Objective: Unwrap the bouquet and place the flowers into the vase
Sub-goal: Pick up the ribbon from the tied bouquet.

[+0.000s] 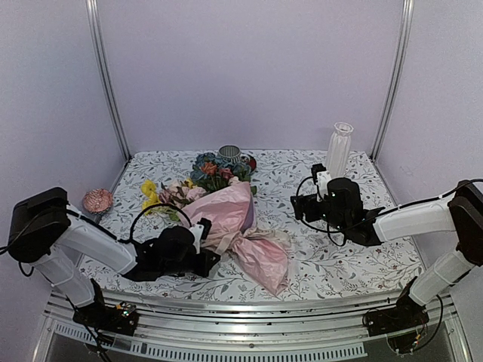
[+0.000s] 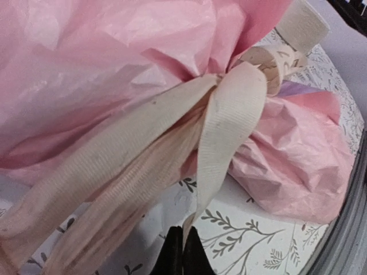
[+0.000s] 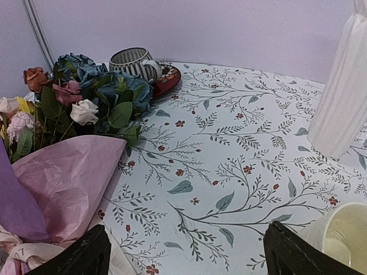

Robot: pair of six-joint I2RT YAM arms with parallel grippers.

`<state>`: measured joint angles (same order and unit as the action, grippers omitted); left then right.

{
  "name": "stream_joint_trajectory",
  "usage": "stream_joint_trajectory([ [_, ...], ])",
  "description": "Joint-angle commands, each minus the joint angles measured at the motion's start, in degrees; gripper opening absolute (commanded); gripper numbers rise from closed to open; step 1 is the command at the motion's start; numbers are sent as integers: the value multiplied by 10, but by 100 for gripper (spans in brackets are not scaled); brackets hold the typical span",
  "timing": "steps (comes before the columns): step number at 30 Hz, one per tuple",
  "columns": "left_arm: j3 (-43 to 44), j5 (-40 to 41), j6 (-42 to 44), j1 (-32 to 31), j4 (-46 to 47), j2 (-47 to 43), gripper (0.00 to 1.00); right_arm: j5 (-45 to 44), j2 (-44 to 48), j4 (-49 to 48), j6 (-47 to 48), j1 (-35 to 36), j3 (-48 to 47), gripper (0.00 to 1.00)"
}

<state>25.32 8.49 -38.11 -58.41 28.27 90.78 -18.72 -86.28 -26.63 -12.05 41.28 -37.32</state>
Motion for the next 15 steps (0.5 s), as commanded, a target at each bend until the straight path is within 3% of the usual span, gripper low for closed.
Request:
stream_joint_trajectory([
  [1,-13,10,6,4,-41,-63,0,0,2,-10,5,-1,2,95],
  [9,-41,38,-5,15,-128,-177,0,31,-10,0,9,-1,-9,95],
  [15,-73,32,-26,72,-199,-293,0,66,-13,0,17,-1,-12,94],
])
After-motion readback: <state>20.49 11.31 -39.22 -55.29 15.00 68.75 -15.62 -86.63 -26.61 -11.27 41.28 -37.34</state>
